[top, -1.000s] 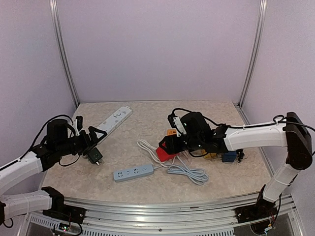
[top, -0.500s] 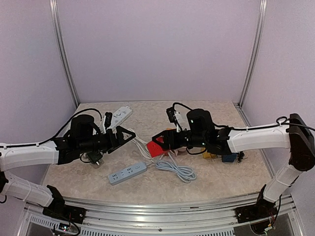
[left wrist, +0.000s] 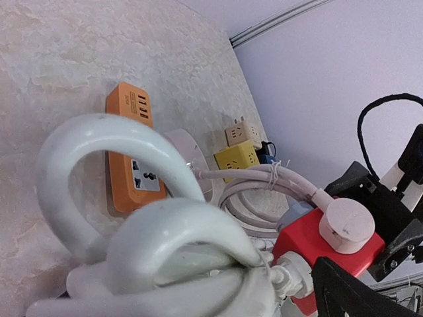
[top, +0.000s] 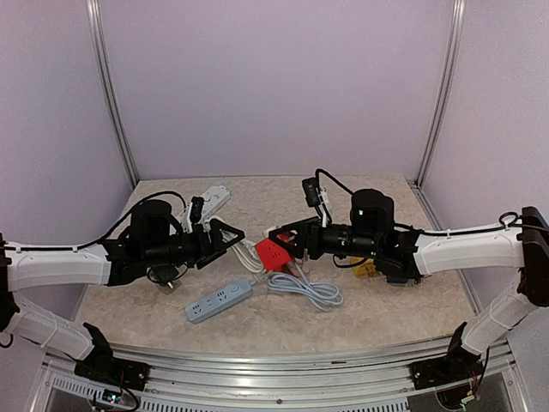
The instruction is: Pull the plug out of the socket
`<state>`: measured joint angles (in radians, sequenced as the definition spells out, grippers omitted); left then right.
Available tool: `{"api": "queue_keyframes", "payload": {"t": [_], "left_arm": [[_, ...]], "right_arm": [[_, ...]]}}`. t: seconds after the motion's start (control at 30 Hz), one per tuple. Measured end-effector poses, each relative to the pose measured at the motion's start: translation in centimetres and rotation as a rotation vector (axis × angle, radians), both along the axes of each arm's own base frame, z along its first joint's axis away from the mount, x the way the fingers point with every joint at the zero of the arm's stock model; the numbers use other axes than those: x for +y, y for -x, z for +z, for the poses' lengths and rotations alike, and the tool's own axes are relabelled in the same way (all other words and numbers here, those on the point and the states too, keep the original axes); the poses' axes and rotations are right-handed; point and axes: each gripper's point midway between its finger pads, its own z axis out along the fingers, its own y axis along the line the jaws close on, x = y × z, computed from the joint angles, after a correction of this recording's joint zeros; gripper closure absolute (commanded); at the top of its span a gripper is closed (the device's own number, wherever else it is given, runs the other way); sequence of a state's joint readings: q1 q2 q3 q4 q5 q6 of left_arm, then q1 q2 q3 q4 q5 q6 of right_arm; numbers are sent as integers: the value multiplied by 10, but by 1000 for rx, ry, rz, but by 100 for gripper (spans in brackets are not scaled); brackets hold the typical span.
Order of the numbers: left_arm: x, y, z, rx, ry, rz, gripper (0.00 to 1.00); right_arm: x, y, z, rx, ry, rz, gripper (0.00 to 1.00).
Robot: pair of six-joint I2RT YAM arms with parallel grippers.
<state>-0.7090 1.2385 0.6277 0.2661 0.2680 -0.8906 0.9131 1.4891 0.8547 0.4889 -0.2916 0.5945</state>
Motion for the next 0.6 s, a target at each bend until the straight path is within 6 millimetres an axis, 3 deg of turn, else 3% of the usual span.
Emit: {"api": "queue_keyframes", "payload": {"t": [0.1,0.3,0.6], "left_arm": [[-10,0,-7,23,-5,-18,2],[-18,0,-6,16,7,-17,20],[-24,-2,5,2,40,-8,37]], "right_arm": [[-2,2,2,-7,-20,-1,100],[-5,4,2,-5,-36,0,100],[-9,4,4,-9,-52,-16,100]]}}
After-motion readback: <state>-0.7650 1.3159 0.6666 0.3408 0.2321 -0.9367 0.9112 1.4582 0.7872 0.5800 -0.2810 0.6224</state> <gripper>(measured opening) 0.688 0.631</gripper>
